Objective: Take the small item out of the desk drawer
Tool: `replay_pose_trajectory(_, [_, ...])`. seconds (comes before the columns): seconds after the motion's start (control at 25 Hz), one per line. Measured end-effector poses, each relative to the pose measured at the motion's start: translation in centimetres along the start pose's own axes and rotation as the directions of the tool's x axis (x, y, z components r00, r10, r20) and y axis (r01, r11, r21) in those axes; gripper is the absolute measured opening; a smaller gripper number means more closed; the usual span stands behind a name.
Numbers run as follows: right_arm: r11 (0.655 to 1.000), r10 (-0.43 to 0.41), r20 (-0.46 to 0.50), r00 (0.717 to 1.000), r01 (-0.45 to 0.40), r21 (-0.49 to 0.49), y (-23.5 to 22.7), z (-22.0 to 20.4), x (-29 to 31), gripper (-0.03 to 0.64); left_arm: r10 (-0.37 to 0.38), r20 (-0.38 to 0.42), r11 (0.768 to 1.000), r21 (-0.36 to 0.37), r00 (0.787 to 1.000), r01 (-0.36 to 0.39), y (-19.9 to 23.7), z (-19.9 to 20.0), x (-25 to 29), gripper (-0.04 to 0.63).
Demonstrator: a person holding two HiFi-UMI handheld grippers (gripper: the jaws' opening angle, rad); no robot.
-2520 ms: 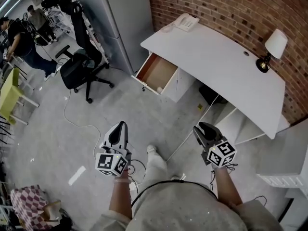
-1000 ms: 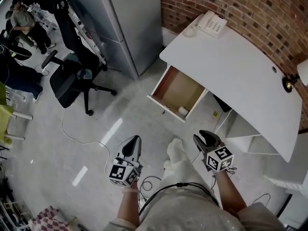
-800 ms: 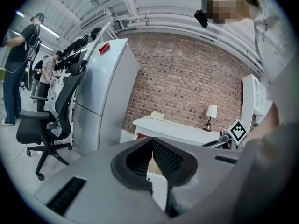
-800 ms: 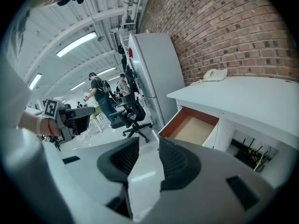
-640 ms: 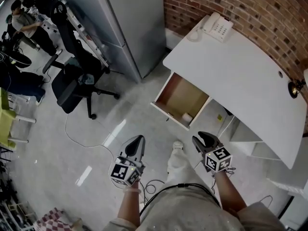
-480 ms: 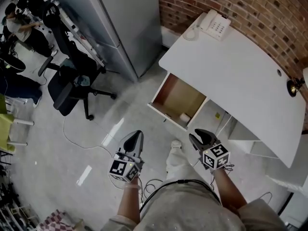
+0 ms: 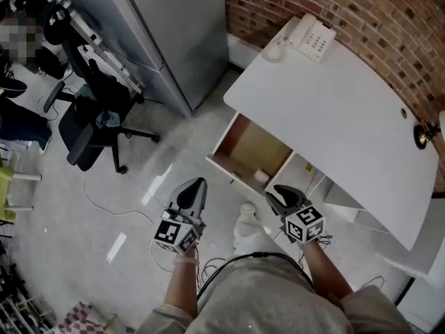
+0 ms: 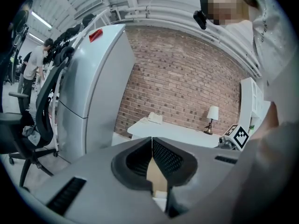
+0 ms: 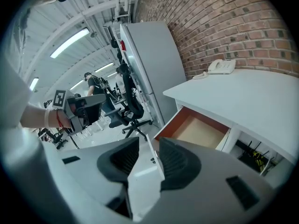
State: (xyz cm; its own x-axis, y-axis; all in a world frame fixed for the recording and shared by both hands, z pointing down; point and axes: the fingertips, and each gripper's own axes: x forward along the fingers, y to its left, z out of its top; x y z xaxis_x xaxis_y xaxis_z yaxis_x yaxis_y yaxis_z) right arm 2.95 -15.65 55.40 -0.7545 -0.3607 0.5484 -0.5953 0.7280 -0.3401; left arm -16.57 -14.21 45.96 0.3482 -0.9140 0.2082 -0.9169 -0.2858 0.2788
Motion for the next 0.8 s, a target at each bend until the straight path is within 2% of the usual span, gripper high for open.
replay_pose_trajectory(0.24, [1.000, 0.013, -0.074, 0.997, -0.012, 0.015, -1.0, -1.2, 2.1, 0.141, 0.004, -0.056, 1.000, -0.011, 0.998, -0.004, 1.5, -1.5, 1.4, 0.008])
replay_pose_trajectory(0.44, [1.000, 0.015, -0.169, 0.986, -0.016, -0.004, -2.5, -3.5, 5.0, 0.141, -0.004, -0.094, 1.000, 0.011, 0.996, 0.005, 2.8, -3.5, 3.0, 0.008])
replay_pose_trajectory(0.64, [0.998, -0.036, -0.306, 0.951, 0.017, -0.064, -4.6, -6.3, 8.7, 0.141, -0.089, -0.144, 0.996, 0.014, 0.986, 0.092, 3.2, -7.0, 5.5, 0.008])
replay_pose_trajectory(0.8, [0.993, -0.094, -0.385, 0.918, 0.058, -0.104, -6.0, -8.5, 11.3, 0.143, -0.184, -0.190, 0.982, 0.013, 0.964, 0.190, 3.3, -10.2, 7.5, 0.008])
